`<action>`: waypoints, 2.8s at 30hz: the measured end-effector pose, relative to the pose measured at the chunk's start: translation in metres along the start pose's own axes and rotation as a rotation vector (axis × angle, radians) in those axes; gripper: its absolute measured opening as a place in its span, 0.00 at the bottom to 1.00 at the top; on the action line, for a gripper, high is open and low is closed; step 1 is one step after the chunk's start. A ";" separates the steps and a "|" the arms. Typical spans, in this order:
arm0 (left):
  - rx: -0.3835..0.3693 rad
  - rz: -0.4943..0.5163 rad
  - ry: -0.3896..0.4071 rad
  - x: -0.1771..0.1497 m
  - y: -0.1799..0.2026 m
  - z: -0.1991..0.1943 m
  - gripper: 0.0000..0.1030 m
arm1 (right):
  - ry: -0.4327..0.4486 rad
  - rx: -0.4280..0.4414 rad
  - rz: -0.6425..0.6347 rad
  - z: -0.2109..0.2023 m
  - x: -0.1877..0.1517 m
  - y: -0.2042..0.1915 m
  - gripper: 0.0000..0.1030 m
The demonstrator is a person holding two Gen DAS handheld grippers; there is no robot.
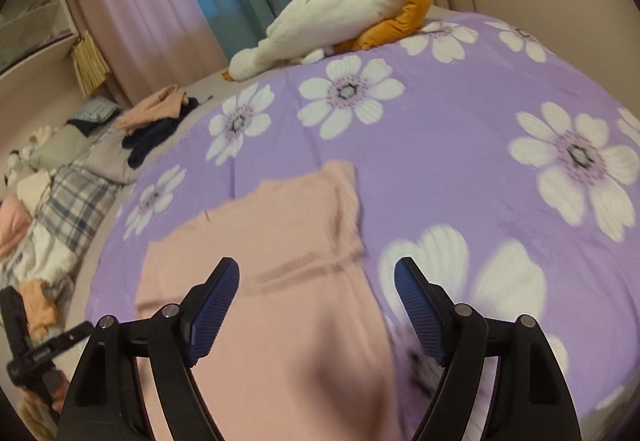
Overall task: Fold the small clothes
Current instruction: 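Grasp the sweater hem with the left gripper while the right gripper grasps the hem by the label, then lift the hem with both grippers and fold it toward the collar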
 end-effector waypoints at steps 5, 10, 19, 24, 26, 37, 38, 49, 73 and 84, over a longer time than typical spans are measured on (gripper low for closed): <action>-0.003 0.042 -0.065 -0.050 -0.005 0.003 0.83 | -0.084 -0.029 0.034 -0.013 -0.052 0.017 0.77; -0.057 0.025 -0.119 -0.081 -0.002 0.005 0.82 | -0.126 -0.050 0.075 -0.028 -0.092 0.023 0.77; -0.056 0.035 -0.143 -0.110 0.005 0.006 0.75 | -0.250 0.000 0.089 -0.025 -0.144 0.008 0.67; -0.075 0.016 -0.171 -0.117 0.004 0.008 0.73 | -0.315 -0.001 0.057 -0.016 -0.162 -0.003 0.63; -0.075 0.004 -0.171 -0.119 0.004 0.008 0.71 | -0.340 -0.002 0.038 -0.012 -0.169 -0.005 0.62; -0.024 0.019 -0.135 -0.119 0.002 0.011 0.06 | -0.334 -0.089 0.026 -0.016 -0.168 0.010 0.10; -0.018 0.028 -0.125 -0.118 0.004 0.009 0.06 | -0.333 -0.081 0.030 -0.019 -0.167 0.009 0.08; -0.064 0.007 -0.103 -0.097 0.009 -0.012 0.05 | -0.237 0.017 0.015 -0.027 -0.126 -0.005 0.05; -0.090 -0.059 -0.034 -0.010 0.017 -0.001 0.05 | -0.092 0.155 0.117 0.024 -0.036 -0.006 0.05; -0.035 -0.047 -0.129 -0.001 0.014 0.054 0.07 | -0.182 0.056 0.128 0.073 -0.044 0.021 0.05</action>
Point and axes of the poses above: each gripper's, at about its wrist camera, not at the fingertips, and z roughly the way its jaws point, y to its right, x to its top, the point moved 8 cm from there along z, roughly the way its jaws point, and after that the axes turned 11 degrees about x, right-handed, at the moved point
